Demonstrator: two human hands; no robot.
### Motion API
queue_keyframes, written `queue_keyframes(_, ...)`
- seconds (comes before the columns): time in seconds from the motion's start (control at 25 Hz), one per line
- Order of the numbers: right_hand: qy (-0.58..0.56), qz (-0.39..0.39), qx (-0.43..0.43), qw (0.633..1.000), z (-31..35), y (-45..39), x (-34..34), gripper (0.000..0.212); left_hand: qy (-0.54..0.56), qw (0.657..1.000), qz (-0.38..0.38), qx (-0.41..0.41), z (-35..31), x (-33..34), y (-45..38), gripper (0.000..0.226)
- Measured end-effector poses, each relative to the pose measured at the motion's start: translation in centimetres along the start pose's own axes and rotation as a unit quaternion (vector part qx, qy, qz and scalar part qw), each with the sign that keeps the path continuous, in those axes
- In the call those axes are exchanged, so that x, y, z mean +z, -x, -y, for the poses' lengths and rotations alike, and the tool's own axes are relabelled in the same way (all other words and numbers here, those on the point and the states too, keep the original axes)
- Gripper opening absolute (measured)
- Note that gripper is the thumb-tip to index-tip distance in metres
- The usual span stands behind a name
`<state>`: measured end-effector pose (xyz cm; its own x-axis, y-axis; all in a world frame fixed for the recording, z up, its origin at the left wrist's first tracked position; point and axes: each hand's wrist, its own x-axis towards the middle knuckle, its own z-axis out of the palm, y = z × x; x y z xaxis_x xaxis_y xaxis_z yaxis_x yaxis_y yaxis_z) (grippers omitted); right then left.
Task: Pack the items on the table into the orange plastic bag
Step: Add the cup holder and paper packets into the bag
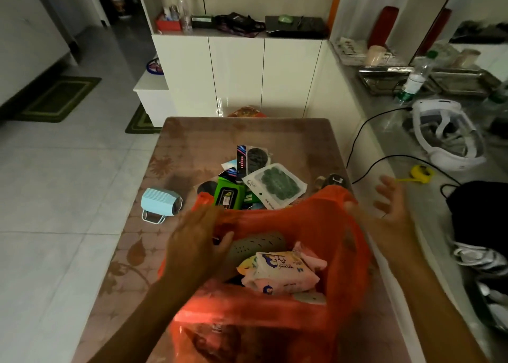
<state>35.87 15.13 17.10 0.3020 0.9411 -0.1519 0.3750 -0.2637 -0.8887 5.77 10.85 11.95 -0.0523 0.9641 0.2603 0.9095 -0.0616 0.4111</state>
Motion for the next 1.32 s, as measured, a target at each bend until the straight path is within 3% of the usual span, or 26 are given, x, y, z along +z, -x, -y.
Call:
queue_keyframes(0.04, 0.057, 0.068, 0.013, 0.996, -0.3, -0.6, 1.2, 0.100, -0.064, 0.997, 0.027, -0.034, 1.3, 0.6, -1.5, 0.068)
queue_keyframes(0.12, 0.101, 0.207, 0.043, 0.972, -1.4, -0.9, 4.0, 0.113, -0.054, 0.976, 0.135, -0.165, 4.0, 2.3, -3.2, 0.091)
queue_keyframes(0.2, 0.153, 0.292, 0.016, 0.944, -2.6, -0.5, 5.9, 0.103, 0.054, 0.941, 0.155, -0.296, 6.9, 3.7, -3.1, 0.076)
queue_keyframes(0.28, 0.252, 0.317, -0.039, 0.913, -4.2, 0.4, 6.7, 0.078, 0.138, 0.911, 0.108, -0.374, 8.5, 3.7, -2.5, 0.049)
queue_keyframes(0.32, 0.287, 0.297, -0.062, 0.909, -4.6, 0.8, 6.9, 0.051, 0.195, 0.902, 0.075, -0.377, 8.5, 3.3, -2.2, 0.038)
queue_keyframes(0.36, 0.276, 0.259, -0.073, 0.923, -4.7, 1.2, 7.0, 0.021, 0.272, 0.885, 0.050, -0.375, 7.9, 2.6, -2.3, 0.032)
queue_keyframes(0.4, 0.215, 0.222, -0.063, 0.949, -4.1, 1.5, 6.8, 0.006, 0.349, 0.859, 0.020, -0.373, 7.1, 1.5, -2.8, 0.027)
queue_keyframes(0.48, -0.007, 0.152, 0.040, 0.987, -1.8, 1.8, 5.6, 0.024, 0.440, 0.820, -0.025, -0.364, 5.1, -1.8, -4.4, 0.026)
queue_keyframes(0.52, -0.128, 0.128, 0.080, 0.980, -0.1, 1.8, 4.8, 0.028, 0.475, 0.806, -0.033, -0.353, 4.2, -3.6, -5.1, 0.028)
queue_keyframes(0.6, -0.246, 0.120, 0.080, 0.958, 3.3, 1.9, 3.0, 0.029, 0.531, 0.778, -0.018, -0.337, 2.2, -7.0, -6.2, 0.027)
queue_keyframes(0.84, -0.257, 0.094, -0.082, 0.958, 10.3, 3.6, 0.1, 0.030, 0.547, 0.813, -0.061, -0.191, -2.5, -14.7, -6.3, 0.034)
queue_keyframes(0.96, -0.295, 0.092, -0.120, 0.943, 11.1, 6.0, -2.6, 0.031, 0.547, 0.823, -0.071, -0.136, -4.0, -17.9, -3.1, 0.033)
queue_keyframes(1.04, -0.301, 0.086, -0.104, 0.944, 9.7, 6.9, -3.6, 0.031, 0.555, 0.817, -0.055, -0.147, -4.1, -18.3, -0.1, 0.033)
queue_keyframes(1.12, -0.269, 0.080, -0.050, 0.959, 6.8, 6.7, -3.6, 0.028, 0.571, 0.795, -0.015, -0.202, -2.7, -17.1, 2.8, 0.034)
queue_keyframes(1.2, -0.233, 0.062, 0.011, 0.971, 3.7, 5.9, -3.5, 0.038, 0.571, 0.777, 0.021, -0.263, -1.0, -15.7, 5.3, 0.035)
queue_keyframes(1.32, -0.188, 0.007, 0.045, 0.981, 2.5, 4.2, -4.0, 0.029, 0.557, 0.773, 0.039, -0.302, 0.9, -14.5, 6.8, 0.034)
